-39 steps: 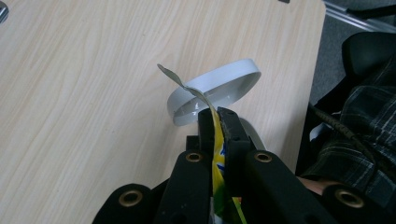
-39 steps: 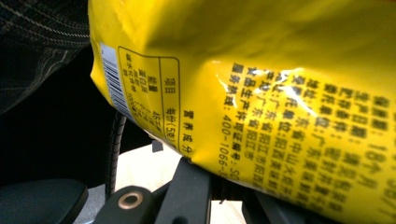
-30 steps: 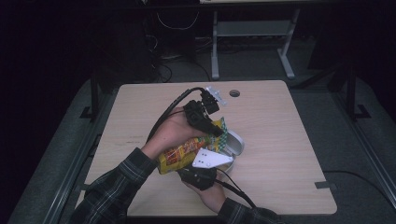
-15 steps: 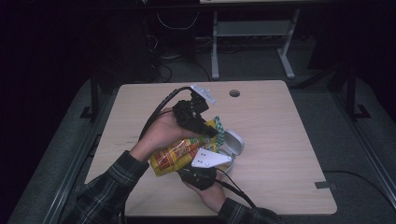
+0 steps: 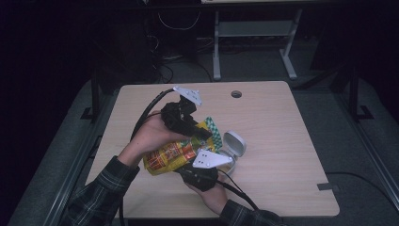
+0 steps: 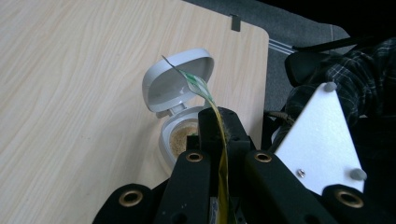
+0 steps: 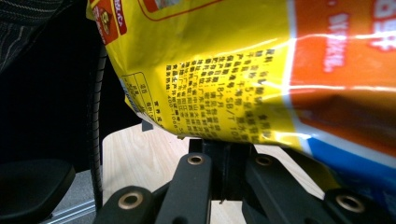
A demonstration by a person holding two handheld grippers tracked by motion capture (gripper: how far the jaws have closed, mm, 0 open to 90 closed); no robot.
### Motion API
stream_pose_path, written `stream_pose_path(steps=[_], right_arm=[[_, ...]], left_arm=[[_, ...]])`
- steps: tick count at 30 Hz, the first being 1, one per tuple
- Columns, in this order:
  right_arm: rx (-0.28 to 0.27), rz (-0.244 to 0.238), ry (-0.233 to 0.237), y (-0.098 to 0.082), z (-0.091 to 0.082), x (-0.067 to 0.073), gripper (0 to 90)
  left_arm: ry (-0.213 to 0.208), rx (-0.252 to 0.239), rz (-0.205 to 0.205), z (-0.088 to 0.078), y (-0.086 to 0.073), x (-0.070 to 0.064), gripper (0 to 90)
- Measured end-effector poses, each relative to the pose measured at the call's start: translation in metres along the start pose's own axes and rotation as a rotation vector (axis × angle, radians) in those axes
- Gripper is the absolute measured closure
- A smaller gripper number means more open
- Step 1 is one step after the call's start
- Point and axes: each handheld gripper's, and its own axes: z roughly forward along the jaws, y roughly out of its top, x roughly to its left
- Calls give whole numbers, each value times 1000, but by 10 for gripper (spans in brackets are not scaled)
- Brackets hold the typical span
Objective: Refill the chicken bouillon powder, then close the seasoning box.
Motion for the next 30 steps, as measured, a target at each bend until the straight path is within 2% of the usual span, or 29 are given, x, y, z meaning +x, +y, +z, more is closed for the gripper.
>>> stream_pose_path(steps=[4, 14, 22, 30], right_arm=[[3, 1, 0, 0, 0, 1, 900], [3, 4, -8, -1, -1, -1, 900], [5, 15, -22, 0, -3, -3, 900], [18, 12, -23, -3, -2, -1, 900]], left_arm=[[1, -15, 23, -5, -4, 0, 898], [19, -124, 5, -25, -25, 0, 899], [32, -195, 15, -39, -42, 2, 899], [64, -198, -5, -49, -59, 8, 899]])
